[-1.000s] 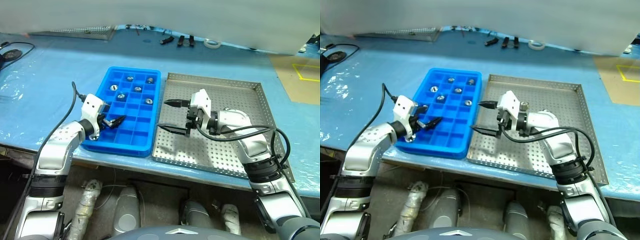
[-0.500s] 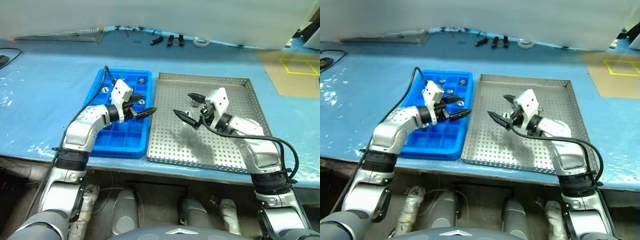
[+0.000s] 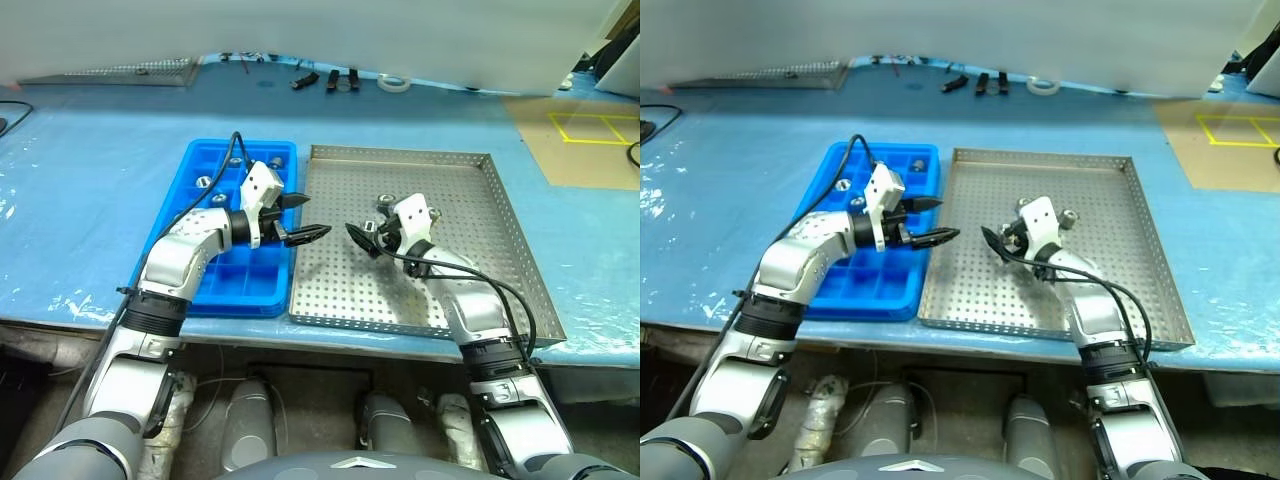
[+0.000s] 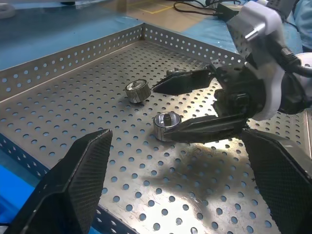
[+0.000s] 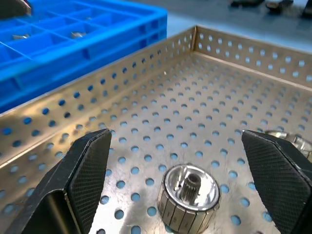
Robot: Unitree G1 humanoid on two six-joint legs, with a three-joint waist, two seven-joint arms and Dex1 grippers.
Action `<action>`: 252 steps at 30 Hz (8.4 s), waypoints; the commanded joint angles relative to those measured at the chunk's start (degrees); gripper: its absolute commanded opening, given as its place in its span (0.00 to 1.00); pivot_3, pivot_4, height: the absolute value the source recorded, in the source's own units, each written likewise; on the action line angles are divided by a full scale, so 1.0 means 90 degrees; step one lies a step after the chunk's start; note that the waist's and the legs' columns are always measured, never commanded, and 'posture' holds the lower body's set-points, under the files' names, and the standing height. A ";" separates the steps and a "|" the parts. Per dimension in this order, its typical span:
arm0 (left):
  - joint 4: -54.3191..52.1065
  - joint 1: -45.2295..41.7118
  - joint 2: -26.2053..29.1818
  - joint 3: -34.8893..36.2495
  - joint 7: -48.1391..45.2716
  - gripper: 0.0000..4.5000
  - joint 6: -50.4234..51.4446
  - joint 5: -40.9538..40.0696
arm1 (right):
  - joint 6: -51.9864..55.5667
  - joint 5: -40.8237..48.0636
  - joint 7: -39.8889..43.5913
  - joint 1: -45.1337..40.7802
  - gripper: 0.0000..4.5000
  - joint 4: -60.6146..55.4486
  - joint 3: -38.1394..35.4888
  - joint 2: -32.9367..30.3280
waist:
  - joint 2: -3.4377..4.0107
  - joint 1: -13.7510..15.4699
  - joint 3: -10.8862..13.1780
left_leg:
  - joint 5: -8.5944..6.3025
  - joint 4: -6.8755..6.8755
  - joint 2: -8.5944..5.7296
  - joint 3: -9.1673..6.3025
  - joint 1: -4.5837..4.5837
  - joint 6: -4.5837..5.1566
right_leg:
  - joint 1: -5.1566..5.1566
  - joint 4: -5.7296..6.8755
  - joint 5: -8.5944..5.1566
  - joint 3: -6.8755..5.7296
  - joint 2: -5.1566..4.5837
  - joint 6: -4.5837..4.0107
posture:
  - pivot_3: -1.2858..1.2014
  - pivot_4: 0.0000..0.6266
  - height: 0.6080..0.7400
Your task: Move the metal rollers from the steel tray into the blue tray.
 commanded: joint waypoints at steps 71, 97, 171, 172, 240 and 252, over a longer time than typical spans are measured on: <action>-0.4068 0.3438 0.1206 0.2366 0.2519 1.00 0.1383 -0.1335 | -0.1817 -0.0415 0.1787 -0.3593 0.60 0.4407 0.0592 0.1706 | 0.0000 0.1077 0.0004 | 0.0035 -0.0068 0.0022 -0.0137 -0.0048 -0.0059 | -0.0043 0.0056 -0.0035 -0.0109 0.0021 -0.0061 | 0.71 0.24 1.00; -0.1266 0.0743 0.0529 0.0292 0.0978 1.00 0.0280 -0.0771 | -0.0664 -0.0448 0.0014 -0.2915 0.99 0.2267 -0.0609 -0.0011 | -0.0002 0.0613 0.0003 | 0.0079 -0.0041 0.0001 -0.0133 -0.0046 -0.0126 | -0.0022 0.0069 -0.0008 -0.0105 0.0019 -0.0017 | 0.53 0.24 1.00; -0.4039 0.3546 0.1527 0.2331 0.1377 1.00 0.1203 -0.1260 | 0.1194 0.0973 0.2426 -0.2771 0.37 0.0956 0.0812 0.1082 | 0.0004 0.0628 0.0007 | 0.0065 -0.0099 0.0022 -0.0138 -0.0016 -0.0065 | 0.0004 0.0038 -0.0034 -0.0152 0.0013 -0.0075 | 0.69 0.24 1.00; -0.4196 0.3697 0.1511 0.2417 0.1492 1.00 0.1257 -0.1313 | 0.1165 0.0967 0.2547 -0.2819 0.37 0.1042 0.0853 0.1111 | 0.0005 0.0685 0.0007 | 0.0064 -0.0100 0.0023 -0.0138 -0.0015 -0.0065 | 0.0005 0.0040 -0.0035 -0.0152 0.0012 -0.0074 | 0.69 0.24 1.00; -0.0691 0.0168 0.0695 0.0009 -0.0301 1.00 -0.0056 -0.0604 | 0.0513 -0.0046 -0.1890 -0.2625 0.98 0.2791 -0.1362 0.0815 | 0.0001 -0.0122 0.0004 | 0.0125 -0.0064 0.0001 -0.0125 -0.0012 -0.0152 | -0.0045 0.0150 -0.0030 -0.0102 0.0017 -0.0070 | 0.51 0.24 1.00; -0.0815 0.0477 0.0776 0.0063 -0.0266 1.00 -0.0108 -0.0570 | 0.0013 -0.0180 -0.1993 -0.2690 0.98 0.3784 -0.1215 0.0882 | 0.0001 -0.0095 0.0004 | 0.0130 -0.0064 0.0002 -0.0125 -0.0009 -0.0145 | -0.0041 0.0156 -0.0030 -0.0105 0.0016 -0.0072 | 0.53 0.24 1.00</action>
